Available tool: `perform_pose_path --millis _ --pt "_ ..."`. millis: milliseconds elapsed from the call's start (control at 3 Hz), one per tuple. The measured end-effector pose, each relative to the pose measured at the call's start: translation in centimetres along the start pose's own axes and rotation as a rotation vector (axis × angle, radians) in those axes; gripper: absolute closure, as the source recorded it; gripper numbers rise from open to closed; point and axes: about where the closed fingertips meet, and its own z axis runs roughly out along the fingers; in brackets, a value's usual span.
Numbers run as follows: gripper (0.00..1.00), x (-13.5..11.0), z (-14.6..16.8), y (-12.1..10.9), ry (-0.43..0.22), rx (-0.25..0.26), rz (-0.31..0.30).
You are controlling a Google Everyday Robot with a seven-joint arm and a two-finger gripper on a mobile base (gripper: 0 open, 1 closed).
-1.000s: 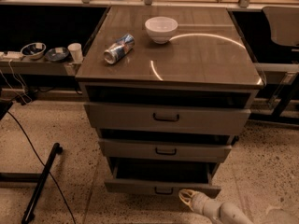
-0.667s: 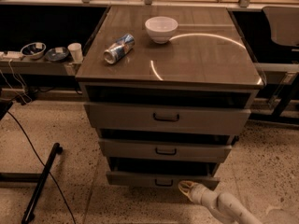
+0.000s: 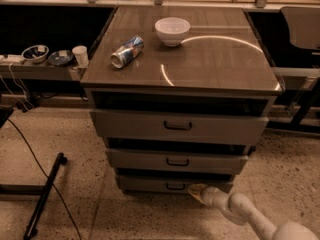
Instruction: Close bottom drawer
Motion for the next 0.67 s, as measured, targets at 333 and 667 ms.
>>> perform_pose_path --millis 333,667 --pt "1.0 0.0 -0.1 0.2 0.0 0.0 0.0" --pt "1.0 0.4 -2.0 2.8 -0.037 -0.054 -0.02"
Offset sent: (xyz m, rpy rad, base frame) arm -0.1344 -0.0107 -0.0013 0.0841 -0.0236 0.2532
